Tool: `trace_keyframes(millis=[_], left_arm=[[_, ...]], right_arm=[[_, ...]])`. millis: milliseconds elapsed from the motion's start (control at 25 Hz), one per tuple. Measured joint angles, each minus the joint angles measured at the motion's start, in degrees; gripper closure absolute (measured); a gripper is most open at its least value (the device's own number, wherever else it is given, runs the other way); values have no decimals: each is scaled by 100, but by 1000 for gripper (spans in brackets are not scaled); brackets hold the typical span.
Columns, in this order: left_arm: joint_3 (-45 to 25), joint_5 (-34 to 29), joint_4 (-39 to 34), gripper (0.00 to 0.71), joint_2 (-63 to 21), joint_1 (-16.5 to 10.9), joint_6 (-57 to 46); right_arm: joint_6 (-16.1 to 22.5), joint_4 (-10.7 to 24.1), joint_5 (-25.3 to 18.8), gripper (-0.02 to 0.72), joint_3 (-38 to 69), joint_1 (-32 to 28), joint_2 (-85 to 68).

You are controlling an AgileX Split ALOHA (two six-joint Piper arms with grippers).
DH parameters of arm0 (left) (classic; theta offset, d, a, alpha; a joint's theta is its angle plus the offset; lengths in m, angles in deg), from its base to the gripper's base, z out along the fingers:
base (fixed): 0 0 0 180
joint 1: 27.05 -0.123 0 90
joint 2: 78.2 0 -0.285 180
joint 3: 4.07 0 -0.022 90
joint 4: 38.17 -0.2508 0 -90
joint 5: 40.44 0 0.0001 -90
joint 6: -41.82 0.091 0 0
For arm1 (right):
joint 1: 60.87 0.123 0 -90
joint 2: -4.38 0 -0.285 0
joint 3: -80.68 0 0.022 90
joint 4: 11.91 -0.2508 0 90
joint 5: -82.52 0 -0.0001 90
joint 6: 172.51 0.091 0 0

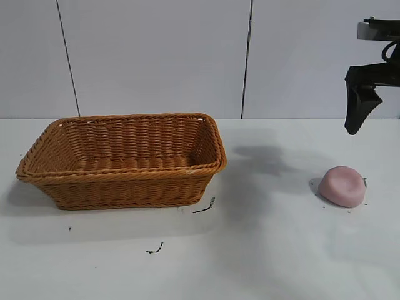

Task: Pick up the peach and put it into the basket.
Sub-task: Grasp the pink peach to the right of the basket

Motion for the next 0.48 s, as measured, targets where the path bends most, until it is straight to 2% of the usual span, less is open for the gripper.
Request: trace_keyframes(millis=[240,480], left_arm=[[0,0,0,17,0,0,0],[0,0,0,17,0,0,0]], right_arm=[[15,14,351,8,0,150,14],[162,244,546,8,0,150,370]])
